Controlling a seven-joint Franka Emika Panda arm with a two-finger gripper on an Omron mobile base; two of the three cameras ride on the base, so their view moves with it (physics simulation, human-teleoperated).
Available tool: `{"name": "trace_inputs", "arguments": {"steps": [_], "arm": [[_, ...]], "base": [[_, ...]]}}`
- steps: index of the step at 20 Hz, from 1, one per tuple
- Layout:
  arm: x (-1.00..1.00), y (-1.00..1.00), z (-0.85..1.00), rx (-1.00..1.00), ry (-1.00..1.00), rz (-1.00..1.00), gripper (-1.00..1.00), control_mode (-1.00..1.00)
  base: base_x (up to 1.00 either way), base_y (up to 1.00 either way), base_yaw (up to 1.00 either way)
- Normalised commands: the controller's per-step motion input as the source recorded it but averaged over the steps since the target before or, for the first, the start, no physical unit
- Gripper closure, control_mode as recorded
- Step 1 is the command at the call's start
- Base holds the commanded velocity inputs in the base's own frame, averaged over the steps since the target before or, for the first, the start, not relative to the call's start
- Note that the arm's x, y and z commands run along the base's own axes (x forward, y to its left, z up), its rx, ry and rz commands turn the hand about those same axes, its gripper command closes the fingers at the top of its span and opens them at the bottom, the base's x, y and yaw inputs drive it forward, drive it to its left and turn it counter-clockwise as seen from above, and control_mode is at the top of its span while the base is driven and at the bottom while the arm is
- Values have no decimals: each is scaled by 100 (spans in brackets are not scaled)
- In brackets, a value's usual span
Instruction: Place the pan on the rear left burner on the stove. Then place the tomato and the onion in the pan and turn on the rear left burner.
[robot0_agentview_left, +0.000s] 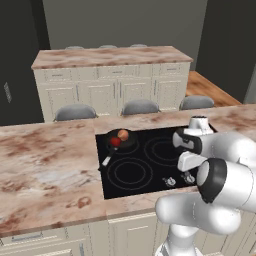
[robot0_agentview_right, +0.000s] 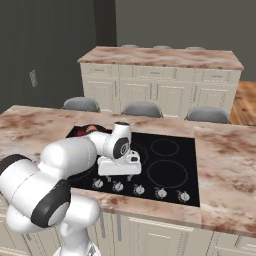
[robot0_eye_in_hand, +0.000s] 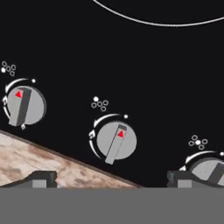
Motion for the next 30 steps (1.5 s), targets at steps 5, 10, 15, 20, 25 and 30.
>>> {"name": "trace_inputs", "arguments": {"steps": [5, 10, 15, 20, 25, 30], "arm": [[0, 0, -20, 0, 2, 0, -100, -100], [0, 0, -23, 0, 2, 0, -100, -100], [8, 0, -17, 0, 1, 0, -100, -100], [22, -2, -13, 0, 0, 0, -100, -100], [7, -2, -21, 0, 1, 0, 100, -100], [-3, 0, -16, 0, 1, 0, 100, -100]], "base": [[0, 0, 0], [0, 0, 0], [0, 0, 0], [0, 0, 0], [0, 0, 0], [0, 0, 0]]}}
